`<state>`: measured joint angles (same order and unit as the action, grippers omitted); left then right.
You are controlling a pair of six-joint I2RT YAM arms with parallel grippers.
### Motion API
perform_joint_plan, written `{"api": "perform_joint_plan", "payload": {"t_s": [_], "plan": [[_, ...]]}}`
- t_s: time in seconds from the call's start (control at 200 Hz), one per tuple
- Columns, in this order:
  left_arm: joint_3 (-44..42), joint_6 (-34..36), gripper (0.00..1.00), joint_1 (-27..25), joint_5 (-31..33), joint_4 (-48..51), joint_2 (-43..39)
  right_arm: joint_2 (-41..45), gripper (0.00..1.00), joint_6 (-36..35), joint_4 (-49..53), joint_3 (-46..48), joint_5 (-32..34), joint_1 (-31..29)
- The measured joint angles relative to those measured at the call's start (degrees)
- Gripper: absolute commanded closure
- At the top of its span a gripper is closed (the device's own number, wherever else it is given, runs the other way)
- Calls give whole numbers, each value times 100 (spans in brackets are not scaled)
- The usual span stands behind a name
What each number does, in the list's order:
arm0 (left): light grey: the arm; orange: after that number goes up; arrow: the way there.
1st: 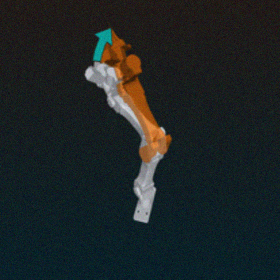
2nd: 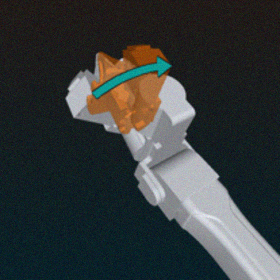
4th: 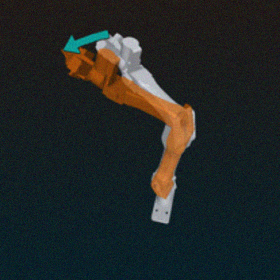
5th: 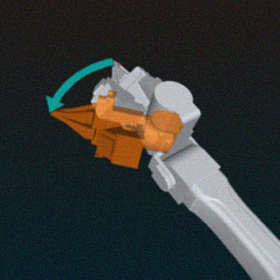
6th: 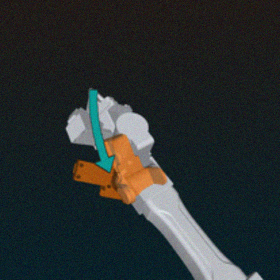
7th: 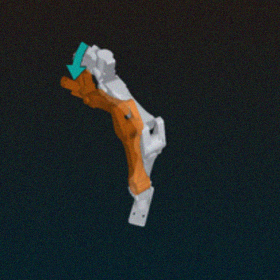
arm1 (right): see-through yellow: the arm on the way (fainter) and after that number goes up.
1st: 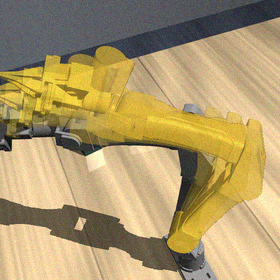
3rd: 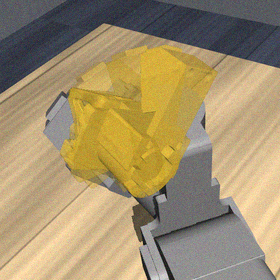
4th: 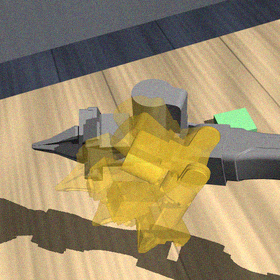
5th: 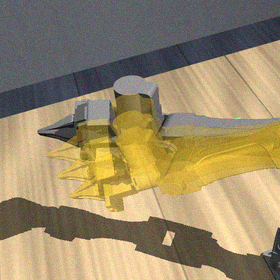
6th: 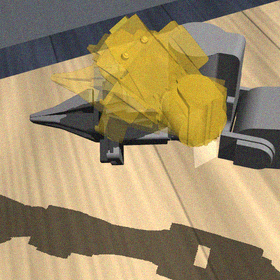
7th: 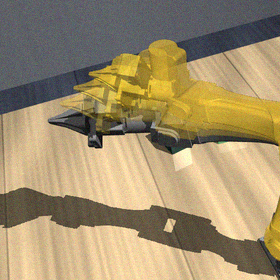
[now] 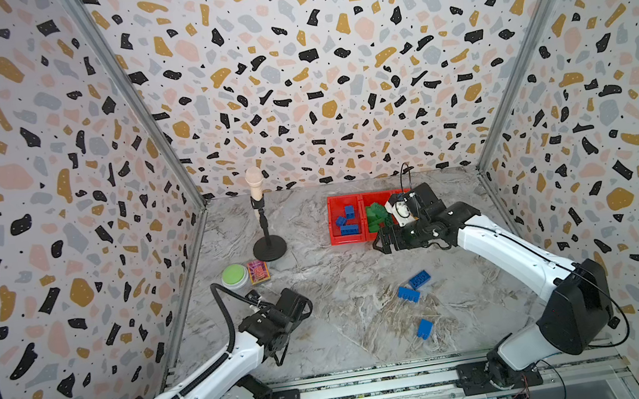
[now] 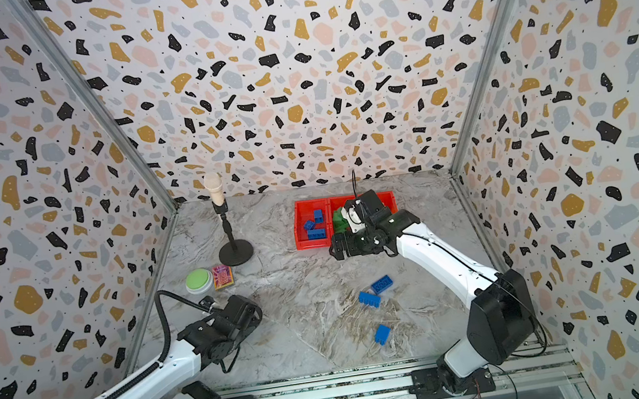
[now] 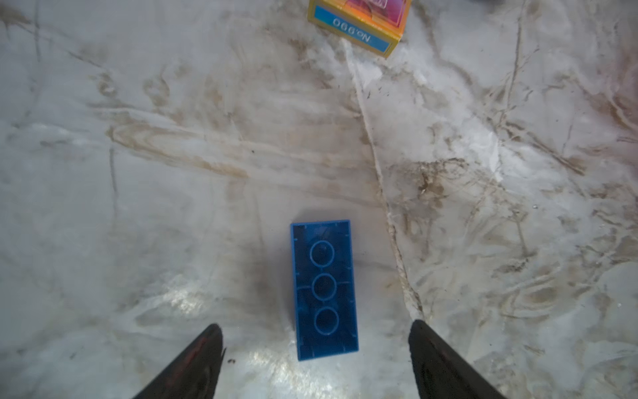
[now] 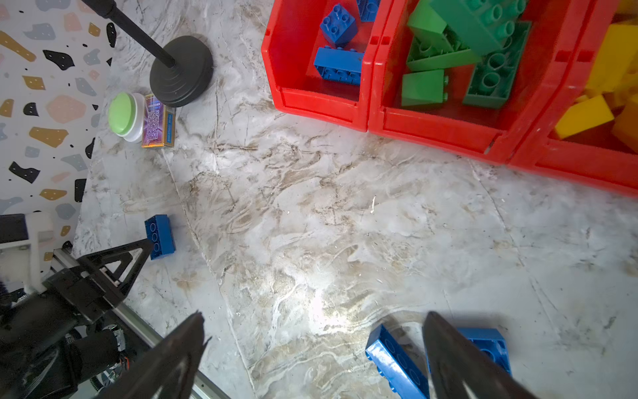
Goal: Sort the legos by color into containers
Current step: 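Lower the left gripper onto the other blue 2x3 brick and grasp it, then carry the blue brick with the left gripper and drop it into the bin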
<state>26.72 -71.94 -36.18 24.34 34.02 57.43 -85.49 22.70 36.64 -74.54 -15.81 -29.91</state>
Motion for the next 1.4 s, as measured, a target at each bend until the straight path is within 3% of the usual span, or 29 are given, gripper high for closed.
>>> {"api": "perform_joint_plan", "payload": {"t_s": [0.27, 0.315, 0.425, 0.611, 0.796, 1.151, 1.401], "plan": [[-197, 94, 30, 125, -48, -619, 732, 166, 1, -2, 46, 2, 109, 0], [-195, 164, 38, 201, -50, -708, 855, 216, 1, 2, 63, 2, 129, 0], [-181, 361, 66, 387, -20, -907, 1025, 350, 1, 17, 109, 4, 205, 0], [238, 835, 83, 533, -57, -848, 1486, 509, 1, 83, 160, 79, 339, 0], [1845, 1578, 84, 525, -37, -398, 2422, 610, 1, 212, 238, 170, 483, 0], [6349, 3005, 82, 317, 155, -59, 5047, 1137, 1, 553, 358, 365, 857, 90], [8262, 3779, 78, 299, -153, -122, 6769, 1567, 1, 800, 623, 678, 1123, 372]]}}
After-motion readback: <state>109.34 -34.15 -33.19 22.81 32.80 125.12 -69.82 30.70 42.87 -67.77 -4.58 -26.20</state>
